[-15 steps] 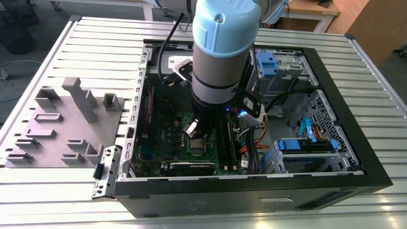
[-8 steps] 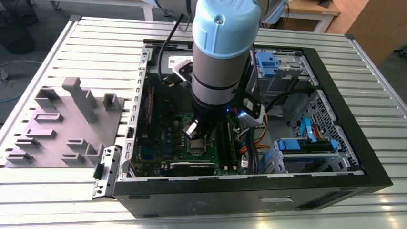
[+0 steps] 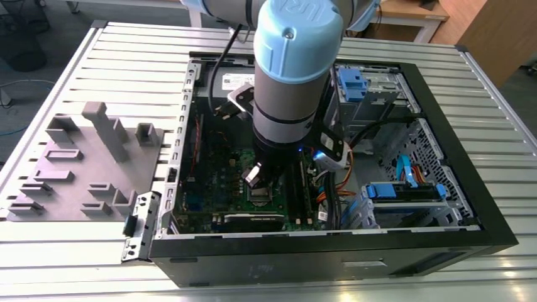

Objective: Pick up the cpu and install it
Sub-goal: 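Install the first cpu locking lever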

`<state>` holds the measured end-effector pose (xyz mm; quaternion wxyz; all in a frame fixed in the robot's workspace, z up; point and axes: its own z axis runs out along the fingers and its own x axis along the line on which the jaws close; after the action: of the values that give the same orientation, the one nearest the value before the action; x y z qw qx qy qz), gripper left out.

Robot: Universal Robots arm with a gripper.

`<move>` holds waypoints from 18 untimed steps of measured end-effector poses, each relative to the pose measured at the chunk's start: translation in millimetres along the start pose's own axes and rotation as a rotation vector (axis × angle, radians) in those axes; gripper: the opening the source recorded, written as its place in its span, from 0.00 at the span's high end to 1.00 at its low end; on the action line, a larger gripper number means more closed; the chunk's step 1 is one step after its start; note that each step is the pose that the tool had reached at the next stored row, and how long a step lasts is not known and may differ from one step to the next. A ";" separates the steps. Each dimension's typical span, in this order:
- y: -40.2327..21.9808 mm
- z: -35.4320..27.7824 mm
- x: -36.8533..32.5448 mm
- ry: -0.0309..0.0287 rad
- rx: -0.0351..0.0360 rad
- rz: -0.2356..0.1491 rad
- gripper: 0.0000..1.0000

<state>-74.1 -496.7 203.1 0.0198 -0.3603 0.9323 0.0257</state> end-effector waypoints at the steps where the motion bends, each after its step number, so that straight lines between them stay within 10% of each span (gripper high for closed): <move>1: -0.6 0.2 0.6 0.0003 0.0004 0.000 0.89; 18: -6.9 3.6 0.9 0.0026 0.0029 0.000 0.89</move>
<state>-70.0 -502.2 199.2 0.0191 -0.3603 0.9324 0.0238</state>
